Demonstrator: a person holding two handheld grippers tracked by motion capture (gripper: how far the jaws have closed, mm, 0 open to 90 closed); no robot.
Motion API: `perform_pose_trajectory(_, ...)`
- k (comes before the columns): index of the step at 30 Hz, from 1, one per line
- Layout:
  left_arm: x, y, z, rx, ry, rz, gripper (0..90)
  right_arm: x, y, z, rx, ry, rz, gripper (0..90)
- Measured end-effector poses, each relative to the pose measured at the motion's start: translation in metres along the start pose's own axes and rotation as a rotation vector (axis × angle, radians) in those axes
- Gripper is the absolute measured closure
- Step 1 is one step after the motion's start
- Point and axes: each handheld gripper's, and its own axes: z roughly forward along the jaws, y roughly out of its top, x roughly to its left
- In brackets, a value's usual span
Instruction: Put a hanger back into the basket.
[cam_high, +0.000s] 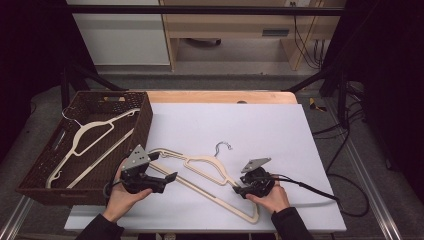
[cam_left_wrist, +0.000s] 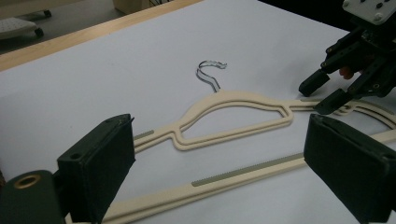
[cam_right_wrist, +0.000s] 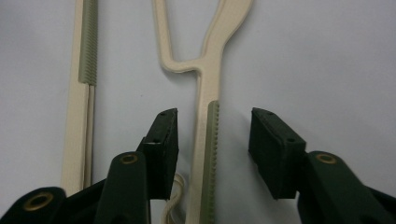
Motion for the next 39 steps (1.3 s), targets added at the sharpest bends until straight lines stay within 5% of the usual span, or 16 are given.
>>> perform_pose_trajectory(11, -0.001, -0.002, 0.003, 0.015, 0.005, 0.003, 8.8, 0.004, 0.002, 0.000, 0.036, 0.003, 0.023, 77.0)
perform_pose_trajectory(17, -0.001, -0.002, 0.006, 0.026, 0.008, 0.008, 8.8, 0.001, 0.002, 0.001, 0.031, 0.010, 0.035, 78.8)
perform_pose_trajectory(21, -0.001, -0.002, 0.007, 0.030, 0.008, 0.010, 8.8, 0.004, 0.004, -0.003, 0.028, 0.008, 0.092, 79.1)
perform_pose_trajectory(39, -0.003, -0.006, 0.014, 0.059, 0.000, 0.016, 8.9, 0.003, 0.005, -0.010, 0.008, 0.016, 0.092, 79.1)
